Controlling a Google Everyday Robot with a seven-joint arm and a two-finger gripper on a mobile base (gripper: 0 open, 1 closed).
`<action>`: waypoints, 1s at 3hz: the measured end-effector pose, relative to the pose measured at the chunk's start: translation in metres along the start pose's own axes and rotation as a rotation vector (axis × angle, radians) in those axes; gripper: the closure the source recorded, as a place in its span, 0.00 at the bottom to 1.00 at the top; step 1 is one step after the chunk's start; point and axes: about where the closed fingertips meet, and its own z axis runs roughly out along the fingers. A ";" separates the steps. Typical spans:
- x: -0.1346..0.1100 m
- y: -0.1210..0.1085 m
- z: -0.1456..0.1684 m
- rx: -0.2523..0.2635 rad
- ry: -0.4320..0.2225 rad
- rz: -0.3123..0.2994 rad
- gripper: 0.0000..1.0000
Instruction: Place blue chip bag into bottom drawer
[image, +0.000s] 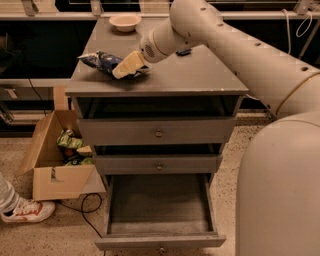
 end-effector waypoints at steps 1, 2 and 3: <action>-0.007 0.014 0.010 -0.016 0.008 -0.016 0.00; -0.010 0.014 0.022 0.010 0.030 -0.028 0.00; -0.010 0.003 0.029 0.040 0.042 -0.017 0.00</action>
Offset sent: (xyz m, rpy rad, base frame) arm 0.0095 0.0329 -0.0070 -0.0815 -0.0274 -0.0190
